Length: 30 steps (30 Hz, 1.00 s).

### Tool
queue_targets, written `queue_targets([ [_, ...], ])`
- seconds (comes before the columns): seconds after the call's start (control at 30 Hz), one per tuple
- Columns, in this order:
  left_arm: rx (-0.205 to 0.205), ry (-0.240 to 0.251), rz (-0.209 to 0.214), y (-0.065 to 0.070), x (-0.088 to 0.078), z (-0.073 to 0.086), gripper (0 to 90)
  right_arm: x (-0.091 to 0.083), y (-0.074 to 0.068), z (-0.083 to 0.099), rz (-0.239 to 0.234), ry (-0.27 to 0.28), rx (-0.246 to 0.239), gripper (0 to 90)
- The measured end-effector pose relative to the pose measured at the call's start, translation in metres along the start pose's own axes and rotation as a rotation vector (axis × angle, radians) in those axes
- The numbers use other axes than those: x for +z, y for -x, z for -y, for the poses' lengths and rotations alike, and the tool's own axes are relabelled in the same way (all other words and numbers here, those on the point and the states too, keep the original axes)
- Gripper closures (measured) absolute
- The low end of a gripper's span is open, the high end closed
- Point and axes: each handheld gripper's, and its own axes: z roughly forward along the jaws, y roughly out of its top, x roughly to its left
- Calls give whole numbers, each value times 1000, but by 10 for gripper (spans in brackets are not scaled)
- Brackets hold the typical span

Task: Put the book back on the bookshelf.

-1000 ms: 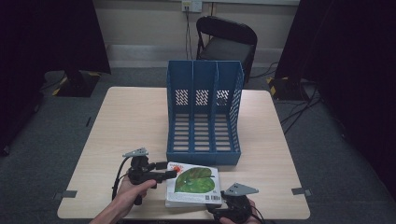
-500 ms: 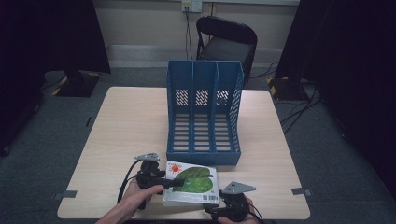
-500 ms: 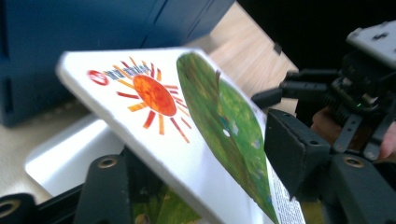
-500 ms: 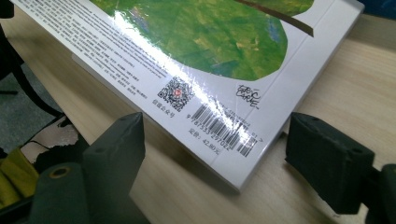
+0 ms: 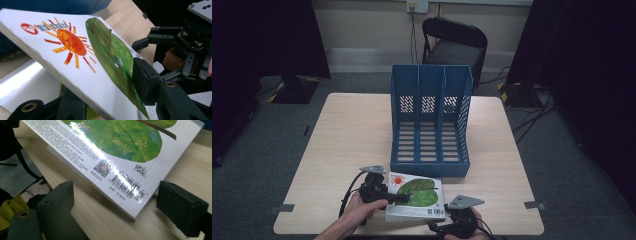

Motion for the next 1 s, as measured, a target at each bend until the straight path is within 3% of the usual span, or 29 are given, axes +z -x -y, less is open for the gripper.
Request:
queue_targets([
  [0.17, 29, -11, -4, 3, -1, -2, 592, -6, 1, -3, -26, 9, -5, 159],
  [0.27, 73, -16, -15, 7, -1, -5, 592, -9, 5, -4, -15, 14, 19, 166],
  [0.37, 87, -20, -21, 8, -2, -6, 592, -11, 10, -7, -20, 23, 53, 166],
  [0.57, 129, -40, -26, 15, -1, -5, 594, -15, 19, -13, 0, 57, 73, 162],
  [0.8, 200, -51, -45, 23, -2, -6, 598, -2, 15, -13, 6, -27, 19, 136],
  [1.0, 249, -53, -63, 28, -2, -6, 601, 2, 21, -16, -15, -27, 27, 123],
])
